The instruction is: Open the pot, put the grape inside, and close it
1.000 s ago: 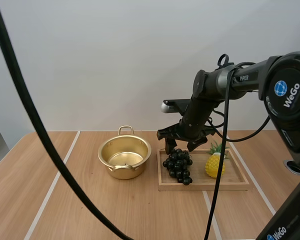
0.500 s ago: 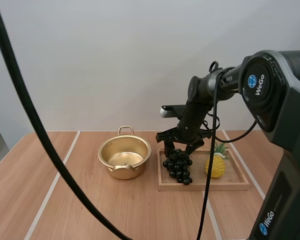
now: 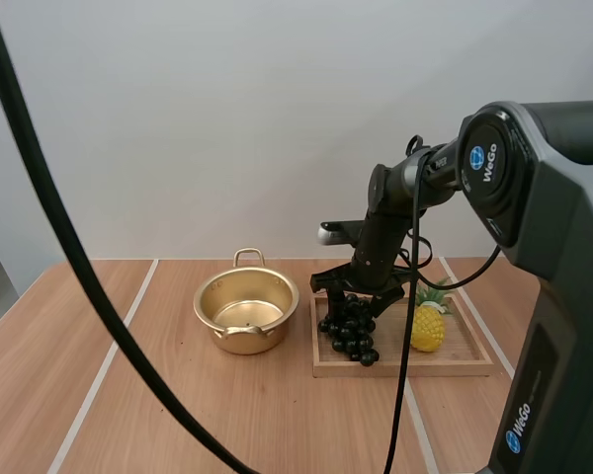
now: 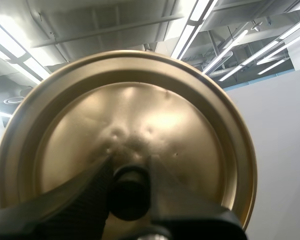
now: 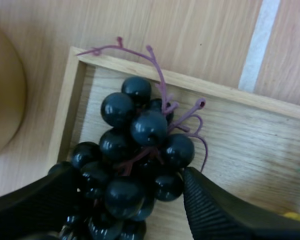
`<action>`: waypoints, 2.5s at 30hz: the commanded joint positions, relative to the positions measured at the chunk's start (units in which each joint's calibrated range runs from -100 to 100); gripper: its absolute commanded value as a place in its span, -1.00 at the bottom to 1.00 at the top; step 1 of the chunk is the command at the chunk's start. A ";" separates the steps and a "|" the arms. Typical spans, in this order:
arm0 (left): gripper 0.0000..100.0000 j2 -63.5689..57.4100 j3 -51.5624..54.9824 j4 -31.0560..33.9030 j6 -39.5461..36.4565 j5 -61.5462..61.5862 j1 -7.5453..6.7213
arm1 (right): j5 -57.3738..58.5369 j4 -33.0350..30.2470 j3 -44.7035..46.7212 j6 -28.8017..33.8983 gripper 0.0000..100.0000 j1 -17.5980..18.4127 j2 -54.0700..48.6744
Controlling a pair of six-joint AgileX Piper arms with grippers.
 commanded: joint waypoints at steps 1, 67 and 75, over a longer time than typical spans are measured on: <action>-1.00 0.27 -0.31 -0.33 -0.55 -0.44 -0.20 | -0.02 -0.27 -0.33 0.10 1.00 0.06 1.03; -1.00 0.27 -0.31 -0.15 0.55 -3.40 -0.20 | 5.70 -1.13 -0.67 -2.57 -1.00 0.63 -28.42; -1.00 0.04 -0.74 0.49 0.55 -6.99 -0.20 | 7.03 2.17 -7.96 -6.97 -1.00 0.63 -34.52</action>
